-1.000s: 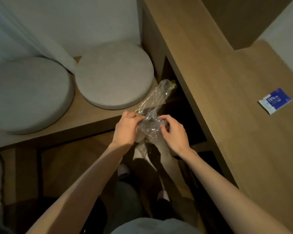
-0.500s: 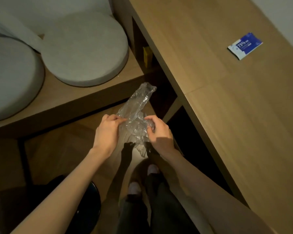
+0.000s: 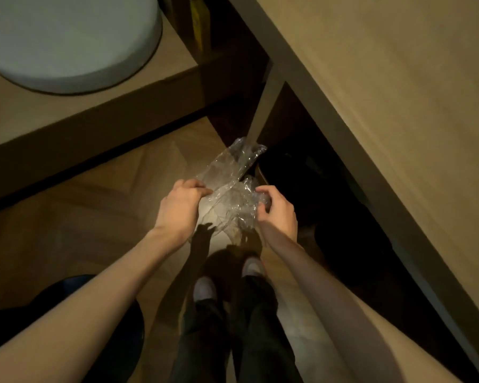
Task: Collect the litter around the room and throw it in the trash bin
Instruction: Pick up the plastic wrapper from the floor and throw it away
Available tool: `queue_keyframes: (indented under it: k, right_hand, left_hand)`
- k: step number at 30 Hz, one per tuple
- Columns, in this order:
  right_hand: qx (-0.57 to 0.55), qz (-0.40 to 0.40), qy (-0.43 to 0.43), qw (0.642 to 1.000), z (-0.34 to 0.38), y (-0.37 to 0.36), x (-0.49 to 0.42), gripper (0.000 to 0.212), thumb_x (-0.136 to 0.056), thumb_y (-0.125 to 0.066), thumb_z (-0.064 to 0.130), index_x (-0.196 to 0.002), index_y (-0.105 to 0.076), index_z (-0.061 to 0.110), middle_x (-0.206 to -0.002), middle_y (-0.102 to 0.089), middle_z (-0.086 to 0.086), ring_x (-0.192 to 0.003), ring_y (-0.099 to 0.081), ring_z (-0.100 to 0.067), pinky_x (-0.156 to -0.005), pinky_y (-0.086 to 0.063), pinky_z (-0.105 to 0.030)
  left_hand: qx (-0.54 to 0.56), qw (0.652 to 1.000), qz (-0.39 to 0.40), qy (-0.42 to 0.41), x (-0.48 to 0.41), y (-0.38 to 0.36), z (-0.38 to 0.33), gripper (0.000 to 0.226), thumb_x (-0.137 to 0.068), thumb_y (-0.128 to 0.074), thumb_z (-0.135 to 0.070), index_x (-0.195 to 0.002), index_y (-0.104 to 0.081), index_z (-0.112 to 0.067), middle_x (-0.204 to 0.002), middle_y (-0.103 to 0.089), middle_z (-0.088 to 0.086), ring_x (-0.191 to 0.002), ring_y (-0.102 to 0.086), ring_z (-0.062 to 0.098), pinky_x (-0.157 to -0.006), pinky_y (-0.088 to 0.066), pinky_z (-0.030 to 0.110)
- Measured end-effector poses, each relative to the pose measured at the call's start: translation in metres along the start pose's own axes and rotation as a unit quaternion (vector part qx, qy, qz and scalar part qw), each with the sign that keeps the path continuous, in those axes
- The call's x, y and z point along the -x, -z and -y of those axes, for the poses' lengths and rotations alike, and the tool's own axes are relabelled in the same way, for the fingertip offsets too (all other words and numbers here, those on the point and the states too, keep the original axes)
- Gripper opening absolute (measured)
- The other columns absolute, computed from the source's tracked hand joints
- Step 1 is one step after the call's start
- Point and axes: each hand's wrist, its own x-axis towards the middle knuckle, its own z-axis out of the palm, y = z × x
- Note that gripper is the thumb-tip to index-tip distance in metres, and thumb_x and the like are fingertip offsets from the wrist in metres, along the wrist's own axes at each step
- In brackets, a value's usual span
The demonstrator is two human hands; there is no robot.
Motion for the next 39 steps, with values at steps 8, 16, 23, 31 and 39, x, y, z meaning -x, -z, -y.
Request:
queue_keyframes:
  k: [8,16,23,31,39]
  right_hand:
    - [-0.014,-0.139,-0.039,0.989,-0.083,-0.028,-0.037,0.031,-0.094,-0.053,0.014,-0.121,-0.058,0.028,-0.092,-0.055,0.008,-0.110,-0.050,-0.018,-0.077,-0.039,-0.027]
    - [-0.050,-0.253,-0.078,0.963,-0.131,-0.037,-0.099,0.026,-0.095,-0.050,0.014,-0.119,-0.059,0.023,-0.117,-0.064,-0.008,-0.111,-0.059,-0.026,-0.089,-0.051,-0.039]
    - [-0.114,-0.343,0.033,0.932,-0.183,-0.038,-0.174,0.023,-0.090,-0.057,0.001,-0.107,-0.064,0.015,-0.111,-0.067,-0.006,-0.102,-0.064,-0.021,-0.078,-0.046,-0.020]
    - [-0.221,-0.272,-0.024,0.936,-0.236,-0.068,-0.247,0.019,-0.090,-0.061,0.009,-0.093,-0.058,0.027,-0.099,-0.065,0.001,-0.097,-0.065,-0.025,-0.082,-0.057,-0.046]
    - [-0.056,-0.202,0.073,0.975,-0.244,-0.083,-0.267,0.035,-0.095,-0.053,0.011,-0.126,-0.050,0.026,-0.114,-0.057,0.011,-0.103,-0.056,-0.009,-0.082,-0.043,-0.027]
  left_hand:
    - [0.030,0.999,0.013,-0.009,-0.045,-0.089,-0.018,0.052,-0.088,-0.049,0.009,-0.126,-0.058,-0.025,-0.128,-0.057,0.001,-0.121,-0.046,0.021,-0.095,-0.045,0.036]
    - [0.060,0.995,0.000,-0.081,-0.116,-0.172,-0.049,0.049,-0.084,-0.049,0.010,-0.121,-0.062,-0.019,-0.124,-0.057,0.004,-0.117,-0.049,0.024,-0.091,-0.048,0.044]
    - [0.061,0.990,-0.025,-0.124,-0.181,-0.237,-0.068,0.039,-0.083,-0.047,0.011,-0.114,-0.061,-0.007,-0.116,-0.054,0.012,-0.111,-0.049,0.029,-0.080,-0.046,0.035]
    - [0.106,0.984,0.081,-0.114,-0.260,-0.302,-0.070,0.037,-0.095,-0.043,-0.009,-0.128,-0.056,-0.017,-0.133,-0.056,0.008,-0.119,-0.055,0.025,-0.098,-0.046,0.031]
    - [-0.131,0.946,0.195,-0.224,-0.267,-0.311,-0.050,0.034,-0.097,-0.038,-0.022,-0.125,-0.052,-0.009,-0.131,-0.052,0.014,-0.121,-0.050,0.031,-0.100,-0.040,0.042]
